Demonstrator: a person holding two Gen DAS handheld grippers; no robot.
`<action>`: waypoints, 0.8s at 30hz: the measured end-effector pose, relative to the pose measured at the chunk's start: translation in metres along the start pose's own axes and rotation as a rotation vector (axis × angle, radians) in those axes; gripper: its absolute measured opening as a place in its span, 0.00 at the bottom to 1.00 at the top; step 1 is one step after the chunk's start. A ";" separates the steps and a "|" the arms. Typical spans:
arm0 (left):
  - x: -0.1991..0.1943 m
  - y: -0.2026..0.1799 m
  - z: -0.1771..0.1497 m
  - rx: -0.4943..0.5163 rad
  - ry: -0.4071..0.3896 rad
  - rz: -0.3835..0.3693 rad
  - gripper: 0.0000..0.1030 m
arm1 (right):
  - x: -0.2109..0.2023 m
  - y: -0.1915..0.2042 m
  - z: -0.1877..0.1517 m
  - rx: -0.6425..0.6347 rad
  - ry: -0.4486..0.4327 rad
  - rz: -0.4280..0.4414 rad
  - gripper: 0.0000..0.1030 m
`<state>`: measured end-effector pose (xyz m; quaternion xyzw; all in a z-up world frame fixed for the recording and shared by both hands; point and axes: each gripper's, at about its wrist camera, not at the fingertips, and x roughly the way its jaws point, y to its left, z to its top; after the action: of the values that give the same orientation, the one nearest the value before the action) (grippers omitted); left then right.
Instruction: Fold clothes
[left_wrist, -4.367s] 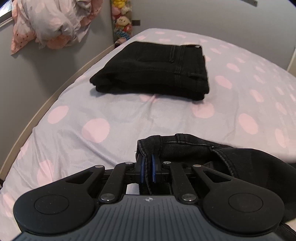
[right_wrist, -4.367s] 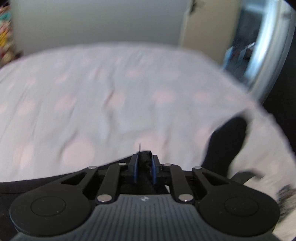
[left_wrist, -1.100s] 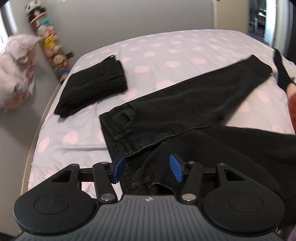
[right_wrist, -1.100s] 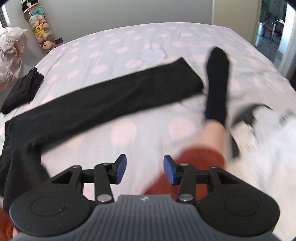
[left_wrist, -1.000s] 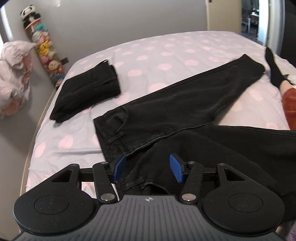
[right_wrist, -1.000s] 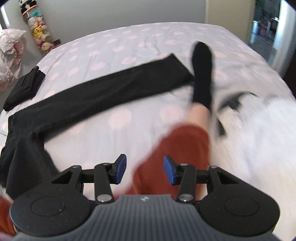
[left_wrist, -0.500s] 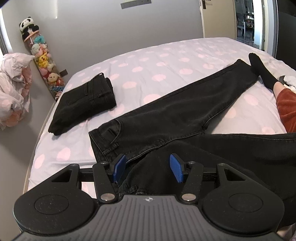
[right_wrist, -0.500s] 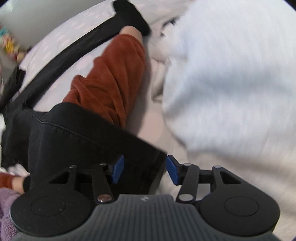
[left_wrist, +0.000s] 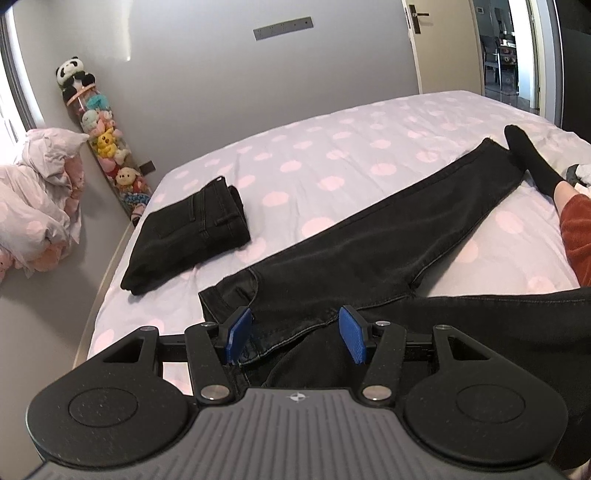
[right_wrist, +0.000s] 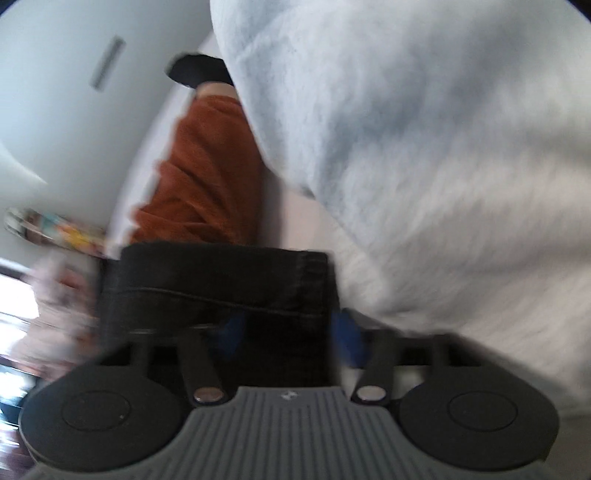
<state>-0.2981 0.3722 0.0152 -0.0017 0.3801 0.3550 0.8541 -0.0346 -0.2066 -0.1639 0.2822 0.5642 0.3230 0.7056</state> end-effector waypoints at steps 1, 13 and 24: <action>-0.001 -0.001 0.001 0.002 -0.003 -0.001 0.60 | -0.003 0.000 -0.002 -0.009 -0.011 0.007 0.35; -0.010 -0.011 0.010 0.008 -0.040 0.006 0.60 | -0.033 0.013 0.003 -0.090 -0.122 0.198 0.39; -0.010 -0.016 0.016 0.015 -0.039 0.005 0.60 | 0.010 0.001 0.008 -0.086 -0.063 0.035 0.57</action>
<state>-0.2825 0.3586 0.0288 0.0127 0.3661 0.3542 0.8604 -0.0251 -0.1983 -0.1672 0.2715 0.5222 0.3502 0.7287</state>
